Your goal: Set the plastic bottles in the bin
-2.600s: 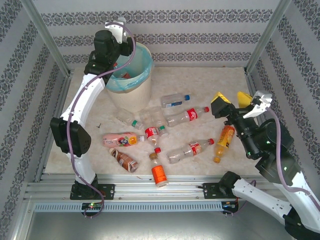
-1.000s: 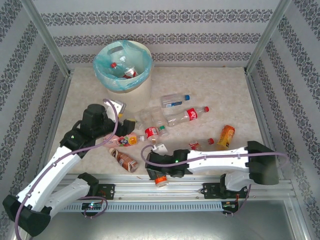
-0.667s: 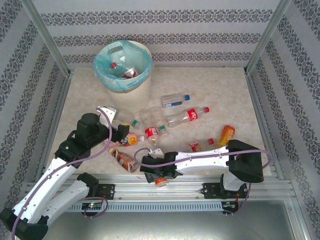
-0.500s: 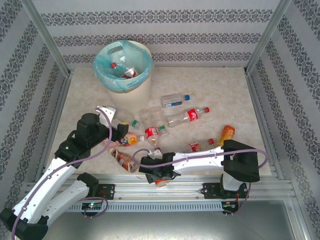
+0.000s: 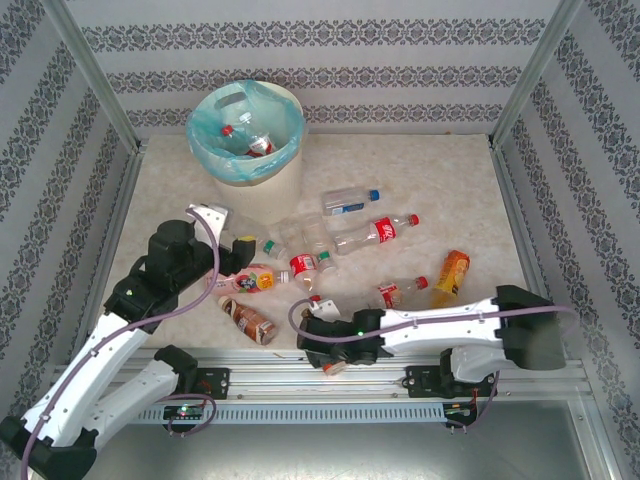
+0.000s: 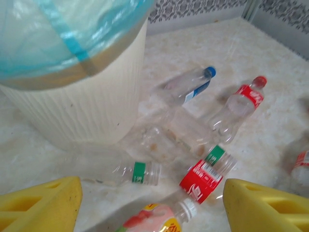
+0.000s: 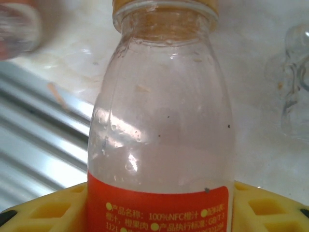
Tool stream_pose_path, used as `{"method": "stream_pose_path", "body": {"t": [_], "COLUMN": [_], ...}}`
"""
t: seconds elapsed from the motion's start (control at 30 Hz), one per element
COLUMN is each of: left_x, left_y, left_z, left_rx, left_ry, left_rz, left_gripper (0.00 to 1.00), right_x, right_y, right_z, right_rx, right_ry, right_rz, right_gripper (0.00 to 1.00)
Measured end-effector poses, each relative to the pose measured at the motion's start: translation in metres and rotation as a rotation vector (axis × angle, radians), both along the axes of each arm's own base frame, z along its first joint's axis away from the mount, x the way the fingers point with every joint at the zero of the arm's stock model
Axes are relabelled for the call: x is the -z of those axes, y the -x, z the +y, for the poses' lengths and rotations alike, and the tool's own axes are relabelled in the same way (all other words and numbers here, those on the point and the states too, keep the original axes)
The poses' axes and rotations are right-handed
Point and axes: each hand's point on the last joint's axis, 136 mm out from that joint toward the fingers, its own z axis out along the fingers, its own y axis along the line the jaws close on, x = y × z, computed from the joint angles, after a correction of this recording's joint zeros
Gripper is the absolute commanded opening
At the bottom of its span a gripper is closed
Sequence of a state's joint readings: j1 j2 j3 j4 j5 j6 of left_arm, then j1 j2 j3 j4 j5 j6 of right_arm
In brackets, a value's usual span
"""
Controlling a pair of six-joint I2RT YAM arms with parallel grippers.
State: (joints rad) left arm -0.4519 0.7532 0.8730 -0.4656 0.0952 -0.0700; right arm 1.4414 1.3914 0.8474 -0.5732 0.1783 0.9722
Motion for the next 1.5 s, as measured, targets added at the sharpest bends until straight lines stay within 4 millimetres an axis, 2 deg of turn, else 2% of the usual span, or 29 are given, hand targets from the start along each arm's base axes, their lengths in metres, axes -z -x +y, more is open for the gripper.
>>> {"method": "stream_pose_path", "body": {"t": [0.1,0.23,0.33,0.43,0.57,0.8,1.03,1.17,1.4,1.5], "left_x": [-0.018,-0.024,-0.021,-0.024,-0.027,-0.025,-0.020,-0.025,-0.029,-0.028], "left_y": [0.000,0.002,0.010,0.026,0.040,0.043,0.054,0.057,0.061,0.062], "left_z": [-0.014,-0.038,-0.056,-0.074,-0.091,-0.113,-0.128,-0.131,-0.127,-0.127], "left_rx": [0.060,0.167,0.252,0.361,0.465,0.550,0.600,0.610,0.605,0.605], "left_ry": [0.052,0.123,0.193,0.286,0.401,0.554,0.565,0.566,0.561,0.556], "left_rz": [0.000,0.061,0.133,0.198,0.276,0.392,0.459,0.462,0.454,0.457], "left_gripper": [0.77,0.77,0.77,0.77,0.77,0.73,0.69,0.55,0.53,0.42], "right_x": [-0.033,-0.087,-0.121,-0.152,-0.175,-0.187,-0.177,-0.171,-0.187,-0.185], "right_y": [0.000,-0.011,-0.025,-0.042,-0.056,-0.063,-0.063,-0.061,-0.058,-0.058], "right_z": [0.010,0.013,0.005,-0.008,-0.021,-0.021,0.003,0.014,0.024,0.026], "right_rx": [-0.079,-0.140,-0.137,-0.109,-0.075,-0.083,-0.139,-0.175,-0.192,-0.194], "right_ry": [-0.114,-0.291,-0.388,-0.472,-0.536,-0.574,-0.566,-0.553,-0.614,-0.610], "right_rz": [-0.067,-0.193,-0.284,-0.376,-0.455,-0.509,-0.494,-0.477,-0.481,-0.476], "right_gripper": [0.51,0.48,0.46,0.45,0.44,0.43,0.42,0.42,0.41,0.41]}}
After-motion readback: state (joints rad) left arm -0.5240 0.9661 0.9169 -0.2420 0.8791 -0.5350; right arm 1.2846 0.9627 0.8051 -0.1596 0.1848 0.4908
